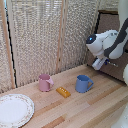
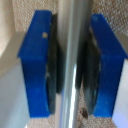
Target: Please adjust your gripper to match the height of the lower drawer handle. Progress your gripper onward until it happens to touch the drawer handle. Now, firmly take hold of it with your gripper, then steadily retract it to swing the drawer wide open.
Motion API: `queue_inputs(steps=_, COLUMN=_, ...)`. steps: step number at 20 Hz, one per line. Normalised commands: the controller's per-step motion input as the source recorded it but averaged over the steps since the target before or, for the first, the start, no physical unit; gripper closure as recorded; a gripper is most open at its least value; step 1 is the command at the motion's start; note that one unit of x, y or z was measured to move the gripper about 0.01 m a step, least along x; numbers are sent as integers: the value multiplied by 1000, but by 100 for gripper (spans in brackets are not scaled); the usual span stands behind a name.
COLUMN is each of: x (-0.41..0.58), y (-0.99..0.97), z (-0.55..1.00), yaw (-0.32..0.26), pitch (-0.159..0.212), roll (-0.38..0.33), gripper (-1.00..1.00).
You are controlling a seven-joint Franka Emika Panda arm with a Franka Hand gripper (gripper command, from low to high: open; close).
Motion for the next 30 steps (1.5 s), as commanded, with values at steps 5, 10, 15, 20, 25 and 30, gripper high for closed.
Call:
queue_inputs(steps=5, x=6, y=1000, z=-180, yaw=0, pitch=15, roll=0, gripper=100)
queue_inputs(steps=10, x=66, y=980, z=-34, yaw=0, pitch=48, roll=0, gripper=100)
queue_inputs(steps=15, x=118, y=193, z=1, yaw=0, pitch=13, roll=-4, gripper=-100)
queue_inputs(steps=20, x=203, y=-28, z=493, yaw=-12, pitch=-35, roll=61, gripper=-100)
queue_inputs(steps=25, x=0, y=77, z=755, yaw=-96, pitch=-68, roll=123, gripper=-100)
queue_inputs(steps=30, x=0, y=288, z=525, yaw=-197, pitch=-123, roll=147, gripper=-100)
